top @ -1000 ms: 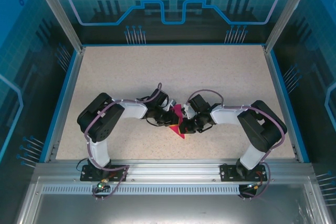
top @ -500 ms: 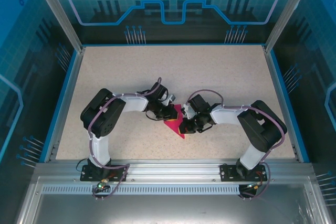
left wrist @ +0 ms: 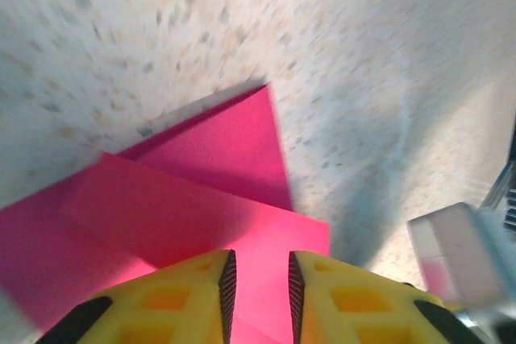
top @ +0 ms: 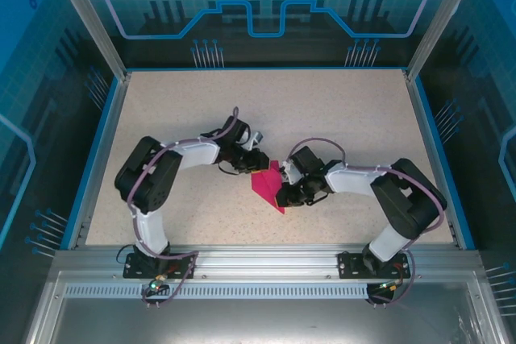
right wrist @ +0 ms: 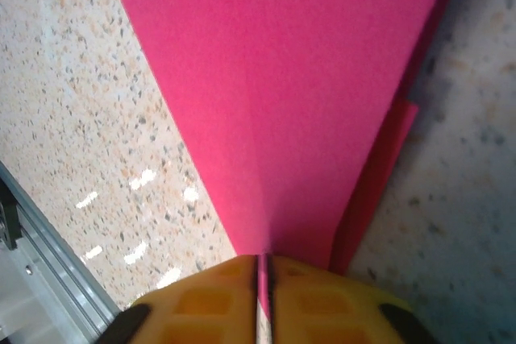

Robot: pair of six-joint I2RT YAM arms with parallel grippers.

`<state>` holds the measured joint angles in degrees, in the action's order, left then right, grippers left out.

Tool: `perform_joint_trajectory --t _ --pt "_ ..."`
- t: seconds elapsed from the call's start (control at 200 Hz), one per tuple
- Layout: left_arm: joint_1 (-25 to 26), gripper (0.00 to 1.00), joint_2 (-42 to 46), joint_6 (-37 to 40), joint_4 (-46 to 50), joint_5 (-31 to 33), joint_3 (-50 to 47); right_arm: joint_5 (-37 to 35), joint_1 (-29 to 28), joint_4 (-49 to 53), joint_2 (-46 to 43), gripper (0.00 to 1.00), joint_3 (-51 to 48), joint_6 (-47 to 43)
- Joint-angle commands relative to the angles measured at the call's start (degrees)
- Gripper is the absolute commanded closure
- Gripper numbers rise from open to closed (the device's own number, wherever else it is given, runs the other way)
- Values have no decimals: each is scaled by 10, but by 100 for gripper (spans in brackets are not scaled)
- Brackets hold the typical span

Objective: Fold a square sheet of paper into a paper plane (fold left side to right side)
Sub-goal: Fourth fold the wing at the center of the table, then turn over the paper at the center of the table.

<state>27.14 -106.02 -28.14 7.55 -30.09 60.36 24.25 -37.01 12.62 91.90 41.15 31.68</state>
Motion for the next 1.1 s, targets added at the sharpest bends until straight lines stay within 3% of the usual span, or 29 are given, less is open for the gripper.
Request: perform_joint_trajectory --t 0.0,0.11,0.175,0.25,0.395,0.58,0.905,1.095 --pt "-18 65 103 6 5 8 -23 -50 -5 30 -77 76 3 -8" --pt "-33 55 165 -17 -2 17 -62 -99 -4 51 -158 55 -7 -10" --pt "-36 53 180 -28 -1 20 -81 -131 0 70 -207 51 -19 -9" --pt "-35 51 179 -44 -18 12 -105 -177 3 100 -265 37 -33 -2" --pt "-31 50 137 -76 -79 -18 -134 -212 12 116 -374 23 -73 19" --pt "-5 50 76 -91 -118 -31 -116 -210 17 106 -464 19 -117 45" --pt "16 53 -18 -101 -132 -37 -63 -201 27 134 -510 18 -130 52" --pt "21 66 -41 -107 -143 -52 -37 -173 43 133 -540 2 -137 57"
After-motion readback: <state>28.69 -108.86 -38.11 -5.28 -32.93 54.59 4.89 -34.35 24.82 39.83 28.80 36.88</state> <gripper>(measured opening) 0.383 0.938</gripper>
